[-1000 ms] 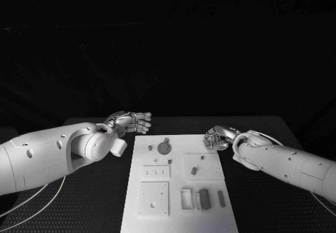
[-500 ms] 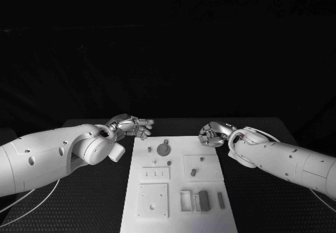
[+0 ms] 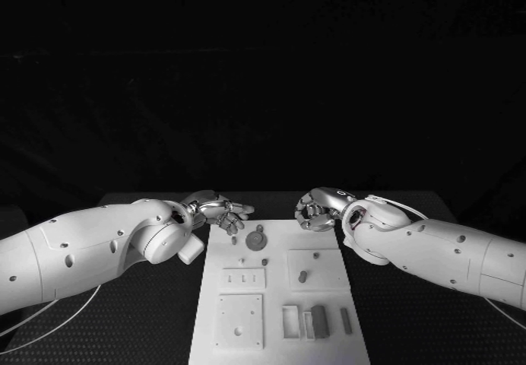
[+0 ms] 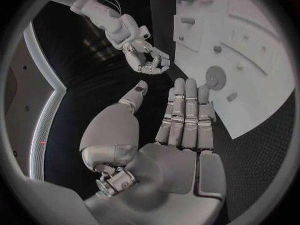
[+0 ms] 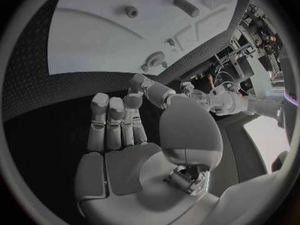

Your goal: Assemble the parts on the task board

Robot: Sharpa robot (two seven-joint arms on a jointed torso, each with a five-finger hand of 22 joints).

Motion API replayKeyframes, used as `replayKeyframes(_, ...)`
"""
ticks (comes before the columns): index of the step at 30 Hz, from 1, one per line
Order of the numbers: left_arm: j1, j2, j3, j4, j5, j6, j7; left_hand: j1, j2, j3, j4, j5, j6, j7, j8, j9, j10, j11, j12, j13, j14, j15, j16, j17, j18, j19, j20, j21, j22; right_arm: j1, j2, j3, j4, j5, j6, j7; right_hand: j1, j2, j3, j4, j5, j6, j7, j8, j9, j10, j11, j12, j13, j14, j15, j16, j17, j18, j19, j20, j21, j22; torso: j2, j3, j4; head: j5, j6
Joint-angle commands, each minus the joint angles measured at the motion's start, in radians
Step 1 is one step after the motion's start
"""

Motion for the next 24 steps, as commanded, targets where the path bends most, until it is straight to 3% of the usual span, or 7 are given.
replayKeyframes(1, 0.001, 0.016, 0.0, -0.001, -0.027, -0.021, -0.035, -0.005, -0.005, 0.008, -0.001, -0.004, -0.008, -0.003, -0.009, -0.003, -0.007, 0.002, -0.009, -0.001, -0.008, 0.004, -0.005, -0.001, -0.005, -0.005, 0.001, -0.006, -0.001, 0.004, -0.001, 0.005, 0.047, -0.067, 0.008, -0.092, -0.01, -0.003, 0.009, 0.0, -0.004, 0.063, 0.046, 0.006, 0.021, 0.009, 0.0, 0.006, -0.002, 0.01, -0.001, 0.004, -0.002, 0.013, 0.011, -0.001, 0.005, 0.009, -0.01, -0.0035, -0.0031, 0.005, 0.002)
replayKeyframes(6, 0.001, 0.039, -0.002, 0.0, -0.026, -0.032, -0.054, -0.008, -0.006, 0.014, 0.0, -0.004, 0.0, 0.005, -0.009, -0.004, -0.008, 0.009, -0.015, 0.0, -0.009, 0.005, -0.005, -0.001, -0.005, -0.007, 0.002, -0.005, -0.002, 0.004, 0.012, 0.016, 0.092, -0.087, -0.002, -0.122, -0.012, -0.005, 0.015, -0.001, -0.004, 0.064, 0.045, 0.005, 0.021, 0.011, -0.001, 0.006, -0.003, 0.012, -0.002, 0.004, -0.003, 0.013, 0.015, -0.003, 0.005, 0.008, -0.017, -0.0056, -0.004, 0.011, 0.004)
replayKeyframes(15, 0.0, 0.058, -0.003, 0.023, -0.003, -0.036, -0.06, -0.016, -0.003, 0.02, 0.003, -0.004, 0.005, 0.02, -0.014, -0.007, -0.008, 0.016, -0.024, 0.001, -0.013, 0.006, -0.008, -0.002, -0.006, -0.01, 0.004, -0.005, -0.003, 0.004, 0.036, 0.021, 0.136, -0.097, -0.024, -0.131, -0.013, -0.011, 0.024, -0.001, -0.004, 0.068, 0.044, 0.005, 0.023, 0.015, -0.002, 0.005, -0.005, 0.017, -0.004, 0.004, -0.005, 0.013, 0.02, -0.006, 0.005, 0.006, -0.02, -0.0061, -0.001, 0.018, 0.008)
replayKeyframes(24, 0.0, 0.068, -0.003, 0.024, -0.003, -0.065, -0.078, -0.015, 0.002, 0.027, -0.001, -0.004, -0.009, 0.022, -0.028, -0.016, -0.012, 0.018, -0.033, 0.002, -0.012, 0.007, -0.006, 0.0, -0.005, -0.011, 0.004, -0.003, -0.002, 0.004, 0.05, 0.021, 0.147, -0.096, -0.032, -0.132, -0.014, -0.015, 0.028, -0.002, -0.004, 0.069, 0.043, 0.004, 0.023, 0.017, -0.003, 0.004, -0.006, 0.018, -0.004, 0.003, -0.006, 0.013, 0.022, -0.007, 0.005, 0.005, -0.019, -0.0067, -0.0026, 0.023, 0.009)
